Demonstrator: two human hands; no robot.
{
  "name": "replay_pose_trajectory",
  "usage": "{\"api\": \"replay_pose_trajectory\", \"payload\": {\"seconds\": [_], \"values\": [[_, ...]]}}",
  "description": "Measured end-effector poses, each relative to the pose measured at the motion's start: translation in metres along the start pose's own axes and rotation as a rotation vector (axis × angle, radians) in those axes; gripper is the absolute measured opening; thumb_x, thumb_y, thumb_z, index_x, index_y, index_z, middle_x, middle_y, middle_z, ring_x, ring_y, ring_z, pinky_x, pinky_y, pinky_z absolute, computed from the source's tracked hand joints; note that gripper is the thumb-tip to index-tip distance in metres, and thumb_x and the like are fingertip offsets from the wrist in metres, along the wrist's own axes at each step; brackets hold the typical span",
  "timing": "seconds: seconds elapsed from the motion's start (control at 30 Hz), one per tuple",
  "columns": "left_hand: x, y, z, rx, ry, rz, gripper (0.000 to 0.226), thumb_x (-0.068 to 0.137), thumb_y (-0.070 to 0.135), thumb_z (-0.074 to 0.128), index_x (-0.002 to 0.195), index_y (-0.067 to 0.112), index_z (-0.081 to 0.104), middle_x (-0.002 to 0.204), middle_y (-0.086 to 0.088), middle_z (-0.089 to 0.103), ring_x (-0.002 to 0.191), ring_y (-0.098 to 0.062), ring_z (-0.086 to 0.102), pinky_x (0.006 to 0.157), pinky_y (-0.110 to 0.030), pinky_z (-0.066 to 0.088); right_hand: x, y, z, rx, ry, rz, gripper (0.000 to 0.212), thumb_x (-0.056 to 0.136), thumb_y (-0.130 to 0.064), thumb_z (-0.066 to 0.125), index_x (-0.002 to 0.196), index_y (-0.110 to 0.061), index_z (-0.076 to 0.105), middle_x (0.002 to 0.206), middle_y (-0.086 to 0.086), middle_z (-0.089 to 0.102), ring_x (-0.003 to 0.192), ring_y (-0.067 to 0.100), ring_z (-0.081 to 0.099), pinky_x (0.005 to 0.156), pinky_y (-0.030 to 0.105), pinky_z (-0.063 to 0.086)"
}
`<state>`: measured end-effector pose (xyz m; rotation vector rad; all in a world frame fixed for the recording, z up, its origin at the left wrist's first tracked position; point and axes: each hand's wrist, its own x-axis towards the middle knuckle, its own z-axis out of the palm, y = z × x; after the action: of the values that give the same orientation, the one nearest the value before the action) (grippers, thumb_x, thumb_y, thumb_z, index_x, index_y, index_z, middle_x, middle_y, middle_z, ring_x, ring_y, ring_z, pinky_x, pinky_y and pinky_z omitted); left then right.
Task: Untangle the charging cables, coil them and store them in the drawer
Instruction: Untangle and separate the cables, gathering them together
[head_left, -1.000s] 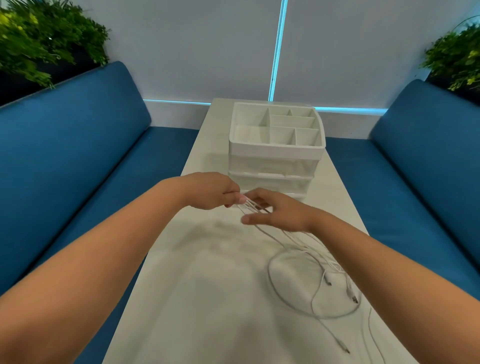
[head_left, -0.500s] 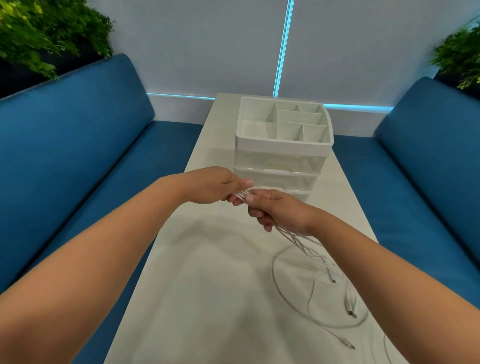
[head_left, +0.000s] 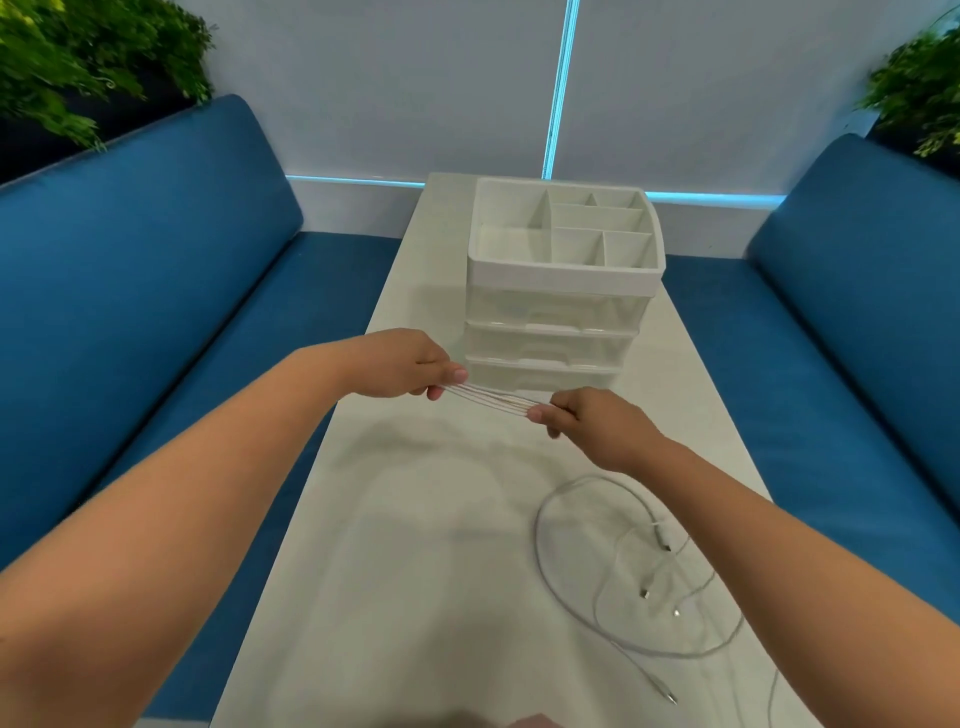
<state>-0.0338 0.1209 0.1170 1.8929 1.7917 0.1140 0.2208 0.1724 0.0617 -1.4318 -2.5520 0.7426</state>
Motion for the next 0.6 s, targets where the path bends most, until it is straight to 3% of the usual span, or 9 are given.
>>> {"api": "replay_pose_trajectory", "payload": {"seconds": [0.07,0.13,0.2,0.27,0.37,0.5,0.6], "values": [[0.002,-0.001,0.004,0.002,0.001,-0.003,0.048,0.100,0.053,0.041,0.079,0.015,0.061,0.069,0.005,0.049,0.059,-0.010,0.042,0.057,-0.021,0.034,-0.001,0.000,0.000,-0.127,0.035,0.122,0.064,0.086,-0.076,0.039,0.061,-0.019,0.056,0.055,-0.010,0.053,0.058,0.011,0.053,0.062,0.030,0.041],[0.001,-0.007,0.004,-0.008,0.017,-0.015,0.048,0.100,0.054,0.041,0.078,0.016,0.060,0.069,0.005,0.050,0.060,-0.011,0.043,0.058,-0.022,0.034,-0.004,0.007,-0.001,0.035,-0.029,0.145,0.065,0.084,-0.076,0.043,0.058,-0.017,0.053,0.051,-0.007,0.047,0.053,0.013,0.047,0.062,0.029,0.041],[-0.001,-0.016,0.002,-0.020,0.035,-0.037,0.049,0.099,0.056,0.040,0.076,0.017,0.060,0.071,0.004,0.053,0.065,-0.013,0.048,0.060,-0.023,0.036,-0.010,0.014,-0.002,0.347,-0.163,0.079,0.050,0.091,-0.060,0.051,0.066,-0.017,0.056,0.061,-0.004,0.044,0.056,0.013,0.042,0.061,0.027,0.041],[-0.001,-0.022,0.002,-0.048,0.056,-0.055,0.049,0.098,0.057,0.042,0.075,0.018,0.061,0.074,0.002,0.055,0.069,-0.015,0.051,0.063,-0.024,0.038,-0.014,0.020,-0.005,0.474,-0.260,0.057,0.037,0.097,-0.045,0.052,0.076,-0.015,0.061,0.066,-0.003,0.044,0.055,0.012,0.039,0.057,0.025,0.041],[0.004,-0.018,0.007,-0.085,0.078,-0.054,0.048,0.097,0.056,0.047,0.076,0.016,0.064,0.073,0.003,0.055,0.066,-0.015,0.048,0.061,-0.025,0.038,-0.010,0.025,-0.004,0.354,-0.217,0.138,0.043,0.095,-0.047,0.054,0.070,-0.013,0.062,0.057,-0.002,0.046,0.049,0.012,0.039,0.051,0.023,0.038],[0.012,-0.009,0.018,-0.067,0.072,-0.038,0.048,0.098,0.054,0.048,0.080,0.013,0.065,0.080,-0.004,0.059,0.069,-0.017,0.050,0.066,-0.026,0.041,0.000,0.024,-0.005,-0.041,-0.104,0.278,0.051,0.089,-0.060,0.055,0.061,-0.018,0.064,0.057,-0.006,0.059,0.056,0.012,0.053,0.062,0.027,0.041],[0.013,-0.012,0.016,-0.048,0.120,-0.047,0.047,0.099,0.053,0.045,0.077,0.015,0.062,0.080,-0.002,0.061,0.071,-0.017,0.052,0.066,-0.026,0.041,-0.002,0.024,-0.007,0.079,-0.085,0.230,0.054,0.089,-0.062,0.054,0.065,-0.016,0.067,0.055,-0.006,0.059,0.050,0.010,0.050,0.059,0.026,0.041]]}}
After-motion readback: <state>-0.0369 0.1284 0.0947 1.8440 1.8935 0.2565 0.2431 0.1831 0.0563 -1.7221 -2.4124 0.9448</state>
